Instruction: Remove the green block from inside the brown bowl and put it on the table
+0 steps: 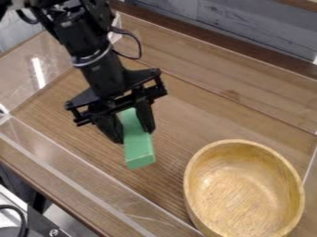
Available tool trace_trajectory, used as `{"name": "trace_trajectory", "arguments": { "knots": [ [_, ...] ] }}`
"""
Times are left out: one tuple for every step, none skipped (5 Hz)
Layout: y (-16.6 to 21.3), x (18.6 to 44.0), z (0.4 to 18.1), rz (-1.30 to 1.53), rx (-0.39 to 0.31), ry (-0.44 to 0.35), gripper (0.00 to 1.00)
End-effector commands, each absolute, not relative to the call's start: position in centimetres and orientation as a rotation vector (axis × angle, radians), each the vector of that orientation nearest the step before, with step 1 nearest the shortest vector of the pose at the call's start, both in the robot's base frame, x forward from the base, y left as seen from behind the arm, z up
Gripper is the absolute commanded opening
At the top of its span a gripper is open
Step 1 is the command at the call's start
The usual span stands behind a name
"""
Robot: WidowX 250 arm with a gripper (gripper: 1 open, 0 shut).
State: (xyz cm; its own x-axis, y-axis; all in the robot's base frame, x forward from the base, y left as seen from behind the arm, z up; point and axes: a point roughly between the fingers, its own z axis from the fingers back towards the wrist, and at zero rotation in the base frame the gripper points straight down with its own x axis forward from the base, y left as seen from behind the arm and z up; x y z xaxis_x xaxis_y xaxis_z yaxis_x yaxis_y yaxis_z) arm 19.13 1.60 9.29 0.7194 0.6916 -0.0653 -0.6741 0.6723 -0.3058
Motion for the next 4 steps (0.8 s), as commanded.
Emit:
{"name": "trace_trajectory", "arguments": {
  "knots": [
    [2.10, 19.66, 9.81, 0.776, -0.326, -0.087, 0.00],
    [2.14, 19.71, 9.81, 0.776, -0.328, -0.086, 0.00],
    [2.36, 19.95, 9.43, 0.780, -0.329, -0.083, 1.00],
    [2.48, 20.10, 8.91, 0.786, -0.330, -0.077, 1.00]
  ]
}}
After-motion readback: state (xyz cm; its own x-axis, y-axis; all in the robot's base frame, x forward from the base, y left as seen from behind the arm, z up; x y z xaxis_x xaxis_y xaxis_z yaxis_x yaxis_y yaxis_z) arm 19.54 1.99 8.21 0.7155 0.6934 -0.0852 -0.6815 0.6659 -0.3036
